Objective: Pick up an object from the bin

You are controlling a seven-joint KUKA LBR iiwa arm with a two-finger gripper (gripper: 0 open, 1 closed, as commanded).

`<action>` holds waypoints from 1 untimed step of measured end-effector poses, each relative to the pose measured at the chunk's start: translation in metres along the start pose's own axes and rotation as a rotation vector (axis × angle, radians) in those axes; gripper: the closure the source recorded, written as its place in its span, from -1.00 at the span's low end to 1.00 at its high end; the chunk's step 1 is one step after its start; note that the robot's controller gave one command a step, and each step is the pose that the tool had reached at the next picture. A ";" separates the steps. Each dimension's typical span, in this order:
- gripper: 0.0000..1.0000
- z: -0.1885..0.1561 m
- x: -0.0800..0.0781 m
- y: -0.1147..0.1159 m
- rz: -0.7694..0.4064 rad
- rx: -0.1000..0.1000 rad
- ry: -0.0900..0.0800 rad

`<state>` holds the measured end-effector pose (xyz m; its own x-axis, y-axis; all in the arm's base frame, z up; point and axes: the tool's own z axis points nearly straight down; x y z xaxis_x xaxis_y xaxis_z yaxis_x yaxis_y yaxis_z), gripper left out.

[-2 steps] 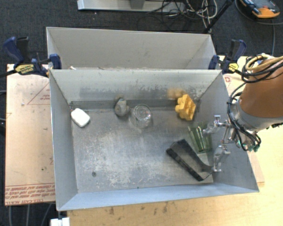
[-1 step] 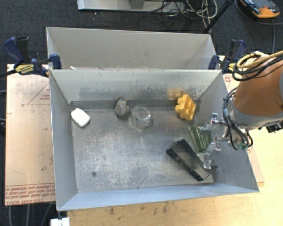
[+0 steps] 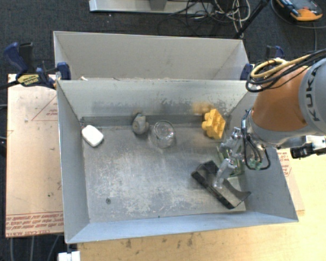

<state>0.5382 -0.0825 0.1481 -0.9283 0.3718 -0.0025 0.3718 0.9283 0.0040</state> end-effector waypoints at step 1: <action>-1.00 0.051 0.000 -0.004 0.007 0.000 -0.003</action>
Offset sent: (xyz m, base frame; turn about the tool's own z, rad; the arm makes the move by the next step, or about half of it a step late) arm 0.0039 0.0060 -0.0781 0.1087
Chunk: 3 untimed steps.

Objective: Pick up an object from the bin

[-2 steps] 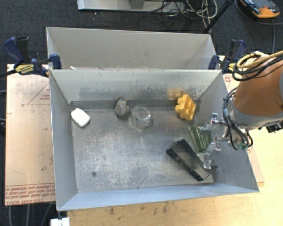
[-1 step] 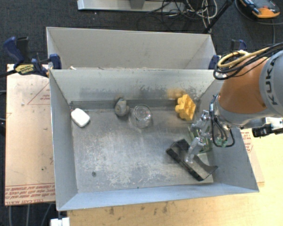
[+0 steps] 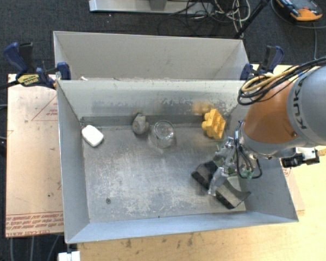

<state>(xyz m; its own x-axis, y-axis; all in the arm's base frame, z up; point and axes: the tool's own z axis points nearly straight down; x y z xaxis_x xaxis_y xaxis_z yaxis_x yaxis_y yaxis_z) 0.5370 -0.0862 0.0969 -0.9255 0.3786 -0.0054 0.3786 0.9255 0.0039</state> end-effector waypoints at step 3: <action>1.00 -0.138 0.006 0.012 0.008 0.004 0.005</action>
Offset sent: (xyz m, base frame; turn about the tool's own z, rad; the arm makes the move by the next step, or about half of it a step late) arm 0.0000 0.0000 0.0000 0.0000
